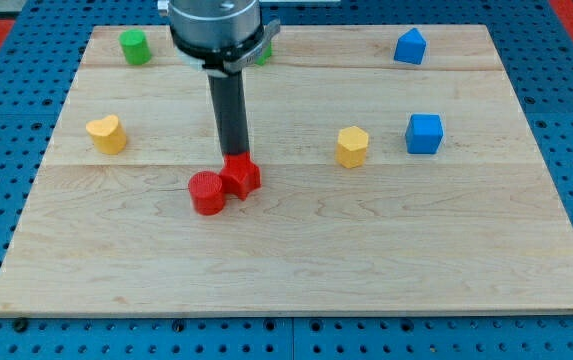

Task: Place the red star diagonally to the red circle

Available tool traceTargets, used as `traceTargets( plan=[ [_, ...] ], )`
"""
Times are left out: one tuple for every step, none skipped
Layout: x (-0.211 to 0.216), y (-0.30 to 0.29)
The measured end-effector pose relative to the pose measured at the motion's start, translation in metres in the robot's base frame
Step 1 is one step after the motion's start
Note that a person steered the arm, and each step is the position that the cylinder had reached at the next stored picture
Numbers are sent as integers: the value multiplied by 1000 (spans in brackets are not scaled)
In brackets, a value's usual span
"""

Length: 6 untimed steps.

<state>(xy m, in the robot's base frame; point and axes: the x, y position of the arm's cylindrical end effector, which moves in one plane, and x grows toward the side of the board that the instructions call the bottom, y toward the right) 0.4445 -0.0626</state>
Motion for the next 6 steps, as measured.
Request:
traceTargets(
  plan=[
    [37,2],
    [76,10],
    [77,67],
    [107,75],
    [110,7],
    [110,-85]
  ],
)
